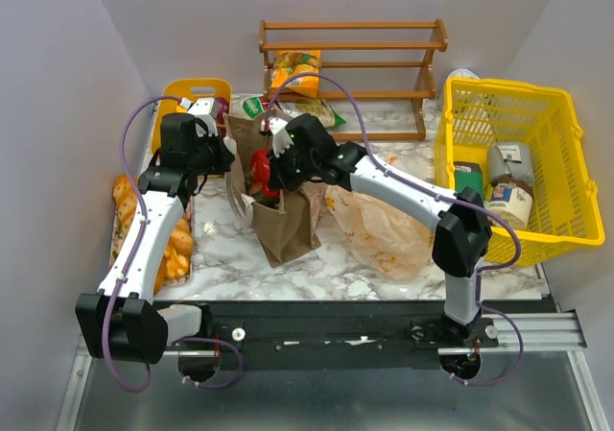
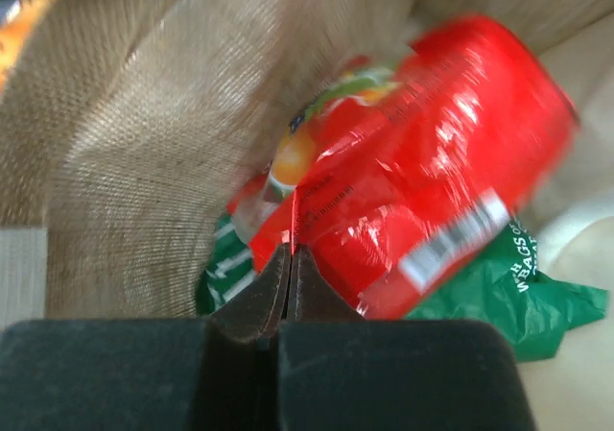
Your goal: Place the mixed food into the grocery bags and tie them
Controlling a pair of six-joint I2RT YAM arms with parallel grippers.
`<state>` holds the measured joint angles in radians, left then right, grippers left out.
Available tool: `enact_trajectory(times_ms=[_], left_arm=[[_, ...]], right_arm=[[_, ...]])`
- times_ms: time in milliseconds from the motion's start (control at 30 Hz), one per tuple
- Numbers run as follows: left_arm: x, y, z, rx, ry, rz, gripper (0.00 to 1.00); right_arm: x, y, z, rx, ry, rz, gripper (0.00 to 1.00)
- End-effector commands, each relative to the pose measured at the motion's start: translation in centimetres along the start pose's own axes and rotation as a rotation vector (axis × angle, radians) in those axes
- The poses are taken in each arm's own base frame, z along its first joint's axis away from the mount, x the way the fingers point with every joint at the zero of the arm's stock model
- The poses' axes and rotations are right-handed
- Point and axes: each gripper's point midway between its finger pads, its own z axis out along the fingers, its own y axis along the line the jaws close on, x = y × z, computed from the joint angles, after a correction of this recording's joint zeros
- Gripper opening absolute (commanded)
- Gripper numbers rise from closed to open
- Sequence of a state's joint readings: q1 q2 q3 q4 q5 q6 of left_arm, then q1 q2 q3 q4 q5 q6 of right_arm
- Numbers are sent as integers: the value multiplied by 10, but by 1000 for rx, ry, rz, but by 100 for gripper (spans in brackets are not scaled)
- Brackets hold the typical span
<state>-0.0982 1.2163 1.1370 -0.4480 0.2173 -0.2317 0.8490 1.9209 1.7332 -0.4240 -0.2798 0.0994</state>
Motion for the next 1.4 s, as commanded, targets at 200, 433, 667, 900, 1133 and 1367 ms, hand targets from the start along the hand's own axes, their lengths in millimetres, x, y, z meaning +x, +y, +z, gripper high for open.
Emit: enact_trajectory(times_ms=[200,433,667,900,1133,1367], left_arm=[[-23,-3,-9,2,-91,20,0],[-23,-3,-10,-4,-94,22,0],[-22,0,-8,-14,-88,23,0],[-22,0,-8,-14,-88,23,0],[-20,-1,-5,-13,-85,18,0],[-17,4,-1,-33,-74,23,0]], right_arm=[[-22,27,-46,-2,13,-66,73],[-75,7,-126,182,-137,-62,100],[-29,-58,-168,467,-25,27,100],[65,-90,-204,634,148,129,100],[138,-106,-208,740,323,206,100],[157,-106,-180,685,358,234,59]])
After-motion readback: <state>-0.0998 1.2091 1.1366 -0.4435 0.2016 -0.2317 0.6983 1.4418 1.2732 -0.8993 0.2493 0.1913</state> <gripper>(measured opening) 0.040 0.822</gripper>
